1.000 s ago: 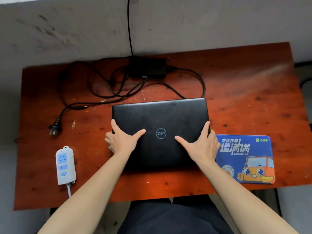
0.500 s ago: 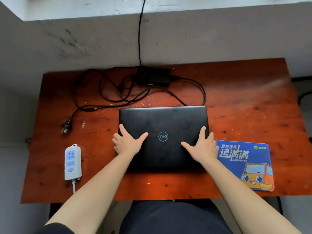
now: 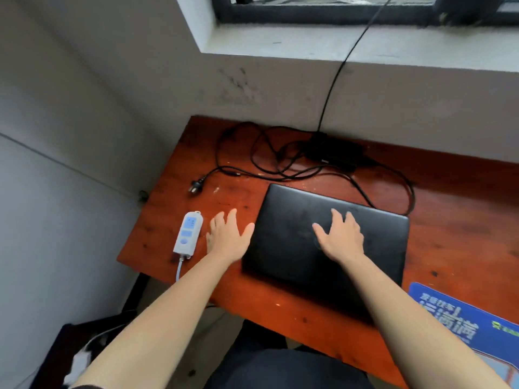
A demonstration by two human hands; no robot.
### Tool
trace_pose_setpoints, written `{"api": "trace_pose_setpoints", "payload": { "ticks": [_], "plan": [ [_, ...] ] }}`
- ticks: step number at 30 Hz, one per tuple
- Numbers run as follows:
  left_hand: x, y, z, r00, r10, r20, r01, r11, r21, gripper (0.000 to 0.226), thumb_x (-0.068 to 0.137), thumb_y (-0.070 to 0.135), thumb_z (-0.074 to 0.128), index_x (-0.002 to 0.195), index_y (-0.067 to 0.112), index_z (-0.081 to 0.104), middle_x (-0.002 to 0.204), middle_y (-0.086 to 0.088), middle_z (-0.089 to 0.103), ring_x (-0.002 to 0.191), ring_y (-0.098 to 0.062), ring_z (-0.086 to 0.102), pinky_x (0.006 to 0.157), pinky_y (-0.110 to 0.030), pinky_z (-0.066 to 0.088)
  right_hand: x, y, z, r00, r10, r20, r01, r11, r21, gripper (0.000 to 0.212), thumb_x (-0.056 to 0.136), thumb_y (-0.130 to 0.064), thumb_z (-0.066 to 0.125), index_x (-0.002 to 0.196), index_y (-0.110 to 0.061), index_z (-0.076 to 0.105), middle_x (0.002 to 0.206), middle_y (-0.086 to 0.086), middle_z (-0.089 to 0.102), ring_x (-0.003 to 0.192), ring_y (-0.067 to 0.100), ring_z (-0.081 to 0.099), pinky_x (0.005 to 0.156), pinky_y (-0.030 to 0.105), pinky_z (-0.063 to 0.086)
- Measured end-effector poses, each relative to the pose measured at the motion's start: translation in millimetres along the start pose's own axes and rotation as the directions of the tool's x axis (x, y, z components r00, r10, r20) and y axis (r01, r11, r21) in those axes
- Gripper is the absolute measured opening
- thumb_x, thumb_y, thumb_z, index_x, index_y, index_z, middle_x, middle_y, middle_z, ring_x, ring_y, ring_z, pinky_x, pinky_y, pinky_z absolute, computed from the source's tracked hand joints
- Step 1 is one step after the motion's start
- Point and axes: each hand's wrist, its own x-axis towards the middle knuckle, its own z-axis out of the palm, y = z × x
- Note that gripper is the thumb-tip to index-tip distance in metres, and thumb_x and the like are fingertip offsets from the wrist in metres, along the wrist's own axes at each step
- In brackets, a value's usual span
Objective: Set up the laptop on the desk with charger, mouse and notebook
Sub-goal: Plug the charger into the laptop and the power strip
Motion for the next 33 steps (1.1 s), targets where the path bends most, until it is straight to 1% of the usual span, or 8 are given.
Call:
{"api": "trace_pose_setpoints", "payload": {
  "ticks": [5, 18, 21, 23, 26, 29, 30, 33],
  "plan": [
    [22, -38, -28, 0.987, 0.044, -0.154, -0.032, 0.996, 0.082, 0.070, 0.097, 0.055, 0.042, 0.155, 0.021, 0.021, 0.163, -0.016, 0.013, 0.150, -0.033, 0.007, 0.117, -0.055, 0.019, 4, -53, 25, 0.991, -0.133, 0.008, 0.133, 0.990, -0.040, 0.076, 0.098, -0.053, 0.050, 0.158, -0.017, 0.022, 0.164, 0.022, 0.014, 0.151, 0.037, 0.015, 0.119, 0.050, 0.022],
    [157, -63, -32, 0.977, 0.198, 0.082, -0.202, 0.979, 0.041, 0.081, 0.093, 0.057, 0.048, 0.157, 0.022, 0.013, 0.164, -0.015, 0.004, 0.150, -0.036, 0.007, 0.118, -0.053, 0.020, 47, -136, 59, 0.996, -0.089, 0.031, 0.092, 0.986, -0.141, 0.075, 0.096, -0.047, 0.055, 0.158, -0.017, 0.024, 0.163, 0.019, 0.021, 0.152, 0.033, 0.016, 0.121, 0.046, 0.024],
    [186, -53, -33, 0.979, 0.197, 0.057, -0.198, 0.980, 0.018, 0.080, 0.093, 0.059, 0.046, 0.156, 0.022, 0.015, 0.164, -0.015, 0.006, 0.148, -0.037, 0.011, 0.115, -0.055, 0.019, 53, -143, 63, 0.995, -0.096, 0.017, 0.097, 0.987, -0.130, 0.077, 0.096, -0.050, 0.054, 0.159, -0.022, 0.021, 0.163, 0.018, 0.021, 0.150, 0.033, 0.018, 0.120, 0.047, 0.025],
    [212, -47, -36, 0.977, 0.213, 0.010, -0.213, 0.976, 0.037, 0.077, 0.094, 0.060, 0.042, 0.156, 0.019, 0.019, 0.162, -0.017, 0.015, 0.146, -0.036, 0.019, 0.113, -0.053, 0.023, 60, -148, 67, 0.996, -0.072, 0.050, 0.080, 0.979, -0.189, 0.085, 0.093, -0.066, 0.044, 0.161, -0.028, 0.010, 0.166, 0.017, 0.010, 0.150, 0.036, 0.013, 0.120, 0.049, 0.021],
    [241, -38, -41, 0.969, 0.243, -0.043, -0.241, 0.969, 0.056, 0.070, 0.098, 0.053, 0.038, 0.154, 0.013, 0.024, 0.151, -0.019, 0.036, 0.136, -0.036, 0.035, 0.108, -0.049, 0.032, 60, -146, 76, 0.984, -0.036, 0.173, 0.091, 0.943, -0.321, 0.116, 0.070, -0.098, 0.021, 0.157, -0.032, -0.018, 0.163, 0.015, -0.028, 0.150, 0.041, -0.011, 0.121, 0.056, -0.004],
    [272, -28, -44, 0.990, 0.131, -0.048, -0.134, 0.989, -0.067, 0.056, 0.099, 0.033, 0.045, 0.148, 0.008, 0.034, 0.138, -0.021, 0.045, 0.126, -0.037, 0.043, 0.102, -0.046, 0.039, 63, -139, 87, 0.964, -0.015, 0.267, 0.116, 0.923, -0.366, 0.138, 0.051, -0.108, 0.023, 0.149, -0.030, -0.036, 0.145, 0.013, -0.057, 0.140, 0.042, -0.041, 0.116, 0.059, -0.020],
    [280, -27, -44, 0.985, 0.159, -0.065, -0.162, 0.986, -0.043, 0.051, 0.096, 0.022, 0.050, 0.144, 0.008, 0.039, 0.135, -0.020, 0.047, 0.124, -0.037, 0.044, 0.101, -0.045, 0.040, 64, -138, 89, 0.961, -0.006, 0.277, 0.116, 0.917, -0.382, 0.140, 0.050, -0.108, 0.025, 0.147, -0.030, -0.038, 0.141, 0.013, -0.060, 0.137, 0.041, -0.046, 0.116, 0.059, -0.022],
    [299, -29, -40, 0.906, 0.420, -0.050, -0.411, 0.903, 0.125, 0.051, 0.081, 0.002, 0.057, 0.131, 0.015, 0.053, 0.127, -0.014, 0.049, 0.117, -0.034, 0.044, 0.099, -0.042, 0.038, 68, -137, 93, 0.959, 0.012, 0.282, 0.106, 0.911, -0.397, 0.139, 0.052, -0.106, 0.028, 0.144, -0.029, -0.042, 0.140, 0.014, -0.061, 0.130, 0.038, -0.055, 0.114, 0.059, -0.025]
  ]
}}
